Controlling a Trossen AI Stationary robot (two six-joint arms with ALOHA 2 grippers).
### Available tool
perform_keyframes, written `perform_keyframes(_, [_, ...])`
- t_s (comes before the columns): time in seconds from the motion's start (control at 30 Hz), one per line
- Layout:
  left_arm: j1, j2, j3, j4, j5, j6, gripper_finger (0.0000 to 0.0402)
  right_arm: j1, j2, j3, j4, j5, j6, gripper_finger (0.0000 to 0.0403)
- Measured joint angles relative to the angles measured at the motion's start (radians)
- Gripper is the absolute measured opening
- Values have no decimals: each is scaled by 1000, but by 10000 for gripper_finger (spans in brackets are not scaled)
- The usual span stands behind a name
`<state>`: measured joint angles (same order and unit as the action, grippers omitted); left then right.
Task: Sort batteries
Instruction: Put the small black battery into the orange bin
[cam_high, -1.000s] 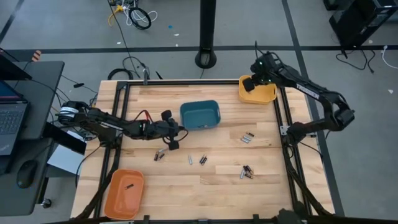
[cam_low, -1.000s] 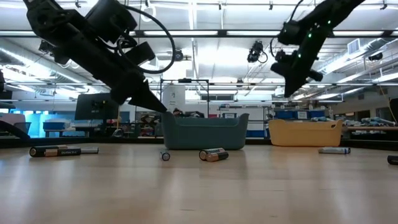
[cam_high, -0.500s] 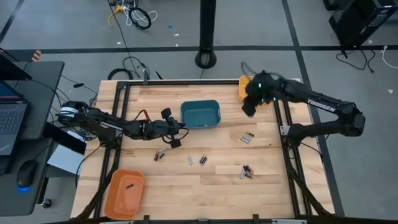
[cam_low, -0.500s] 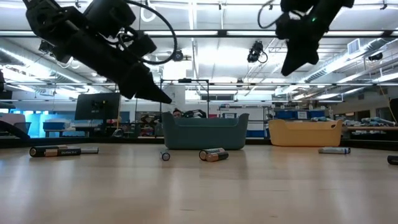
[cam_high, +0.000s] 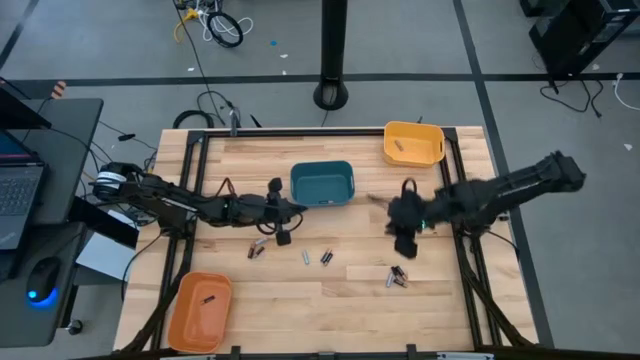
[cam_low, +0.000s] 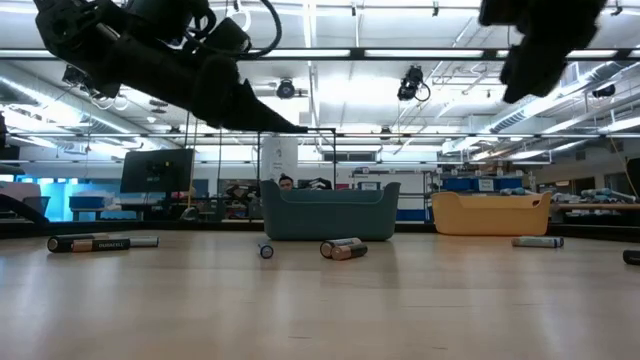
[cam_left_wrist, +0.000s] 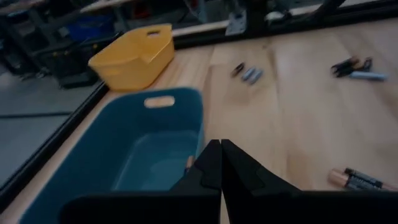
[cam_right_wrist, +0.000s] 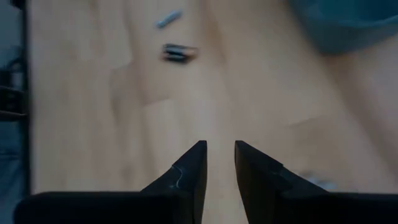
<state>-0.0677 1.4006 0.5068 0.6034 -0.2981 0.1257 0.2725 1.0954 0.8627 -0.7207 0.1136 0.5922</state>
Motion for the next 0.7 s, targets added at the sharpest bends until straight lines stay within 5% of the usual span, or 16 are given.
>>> perform_keyframes(0.3, [0, 0, 0, 9, 27, 1, 6, 316, 123, -42, 48, 116, 332, 107])
perform_keyframes(0.7, [-8, 0, 0, 16, 30, -8, 6, 463, 376, -42, 107, -15, 489, 108])
